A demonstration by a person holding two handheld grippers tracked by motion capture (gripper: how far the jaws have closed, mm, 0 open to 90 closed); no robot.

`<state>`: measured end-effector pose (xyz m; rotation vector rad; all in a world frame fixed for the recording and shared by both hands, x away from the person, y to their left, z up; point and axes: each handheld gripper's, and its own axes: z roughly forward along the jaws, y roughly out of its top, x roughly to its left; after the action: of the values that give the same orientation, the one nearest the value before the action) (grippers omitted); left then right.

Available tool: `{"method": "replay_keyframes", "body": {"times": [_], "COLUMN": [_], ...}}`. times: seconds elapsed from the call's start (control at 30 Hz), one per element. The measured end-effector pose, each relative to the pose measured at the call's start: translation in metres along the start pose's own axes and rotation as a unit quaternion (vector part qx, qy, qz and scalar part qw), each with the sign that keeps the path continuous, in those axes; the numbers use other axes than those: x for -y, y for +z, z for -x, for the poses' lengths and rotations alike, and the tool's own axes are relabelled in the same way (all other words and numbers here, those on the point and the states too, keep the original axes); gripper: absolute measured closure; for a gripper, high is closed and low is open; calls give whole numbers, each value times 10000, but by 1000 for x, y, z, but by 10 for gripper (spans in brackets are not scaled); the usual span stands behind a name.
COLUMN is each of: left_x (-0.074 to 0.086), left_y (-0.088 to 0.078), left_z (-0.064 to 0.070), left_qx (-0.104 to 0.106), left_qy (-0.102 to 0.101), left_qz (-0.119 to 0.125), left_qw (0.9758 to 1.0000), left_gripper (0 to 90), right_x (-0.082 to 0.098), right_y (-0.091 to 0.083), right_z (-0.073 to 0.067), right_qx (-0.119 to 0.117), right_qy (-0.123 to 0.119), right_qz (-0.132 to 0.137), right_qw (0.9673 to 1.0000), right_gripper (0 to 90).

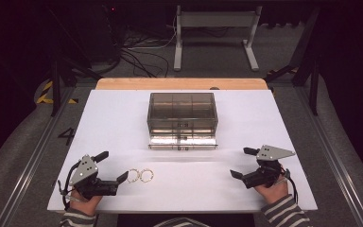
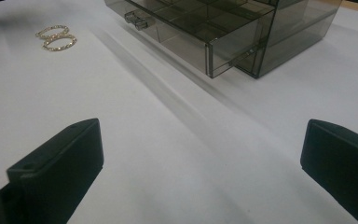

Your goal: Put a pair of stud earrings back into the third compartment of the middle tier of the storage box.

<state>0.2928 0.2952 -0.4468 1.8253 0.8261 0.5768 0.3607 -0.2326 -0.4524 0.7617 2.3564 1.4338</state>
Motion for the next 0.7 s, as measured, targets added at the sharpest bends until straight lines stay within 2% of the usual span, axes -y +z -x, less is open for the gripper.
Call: {"method": "replay_keyframes", "body": {"times": [0.1,0.27,0.43,0.57,0.7], "left_x": [-1,-3,-7,-9,-9], "left_y": [1,2,4,8,13], "left_z": [0,1,1,2,-1], "left_qx": [91,120,75,81,-45], "left_qy": [-97,-81,-289,-321,-279], "left_qz": [-20,-136,-113,-260,-478], "left_qw": [9999,9998,9995,9991,9985], "left_gripper": [9,16,31,74,146], "right_x": [2,2,2,2,2], "right_y": [-1,0,2,2,3], "right_z": [2,2,0,0,-1], "right_qx": [-21,-1,8,-12,-67], "right_qy": [82,80,30,8,-10], "right_qz": [90,73,38,30,8], "right_qw": [9999,9999,10000,10000,10000], "right_gripper": [4,5,7,10,15]}}
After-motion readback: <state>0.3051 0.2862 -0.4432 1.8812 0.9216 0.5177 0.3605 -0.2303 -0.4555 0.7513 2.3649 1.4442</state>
